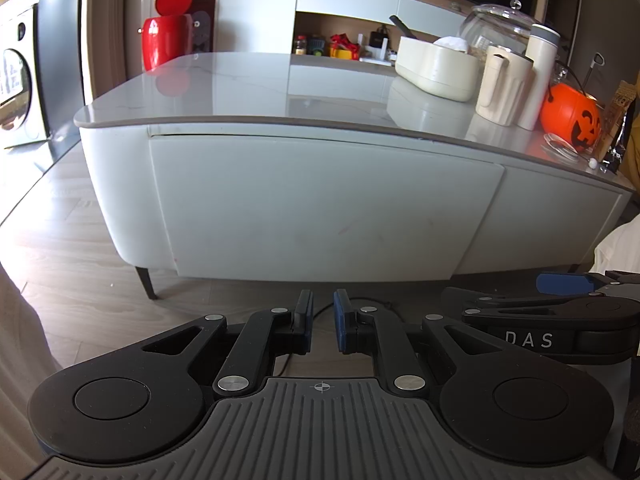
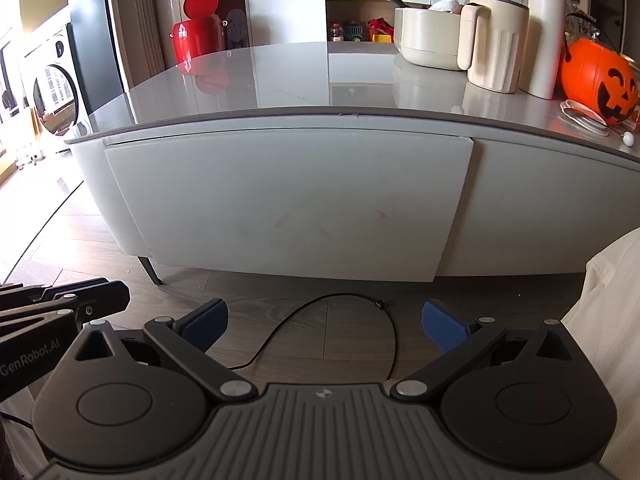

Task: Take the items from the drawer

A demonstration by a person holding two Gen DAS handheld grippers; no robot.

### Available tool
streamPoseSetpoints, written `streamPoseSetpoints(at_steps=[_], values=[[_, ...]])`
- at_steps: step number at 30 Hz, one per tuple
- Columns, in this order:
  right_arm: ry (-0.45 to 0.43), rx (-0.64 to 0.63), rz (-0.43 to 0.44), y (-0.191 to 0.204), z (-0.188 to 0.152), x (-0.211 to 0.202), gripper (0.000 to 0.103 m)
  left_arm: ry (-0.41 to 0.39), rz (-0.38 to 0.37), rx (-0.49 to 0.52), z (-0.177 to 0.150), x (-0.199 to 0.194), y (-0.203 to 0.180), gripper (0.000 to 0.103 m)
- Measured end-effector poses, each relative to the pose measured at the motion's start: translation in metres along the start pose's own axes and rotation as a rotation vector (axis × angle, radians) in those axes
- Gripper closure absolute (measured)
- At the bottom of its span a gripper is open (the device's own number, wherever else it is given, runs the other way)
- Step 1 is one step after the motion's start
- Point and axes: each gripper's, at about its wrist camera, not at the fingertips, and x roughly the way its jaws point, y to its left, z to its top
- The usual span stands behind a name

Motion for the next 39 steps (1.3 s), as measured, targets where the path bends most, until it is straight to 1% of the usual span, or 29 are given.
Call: streamPoseSetpoints(at_steps=[26, 31, 39], values=[[0.013, 0.011, -0.001, 0.0, -0.001, 0.002, 0.0, 0.004, -0.007, 0.001, 0.0, 0.0, 0.001, 0.089], [0.043, 0.024, 0.011, -0.003, 0.003, 0.004, 0.0, 0.026, -0.019, -0.004, 0.003, 0.002, 0.001, 0.089], [0.101, 0.064, 0.055, -0.009, 0.013, 0.012, 0.0, 0.082, -0.035, -0.071, 0.018, 0.014, 0.01, 0.089]])
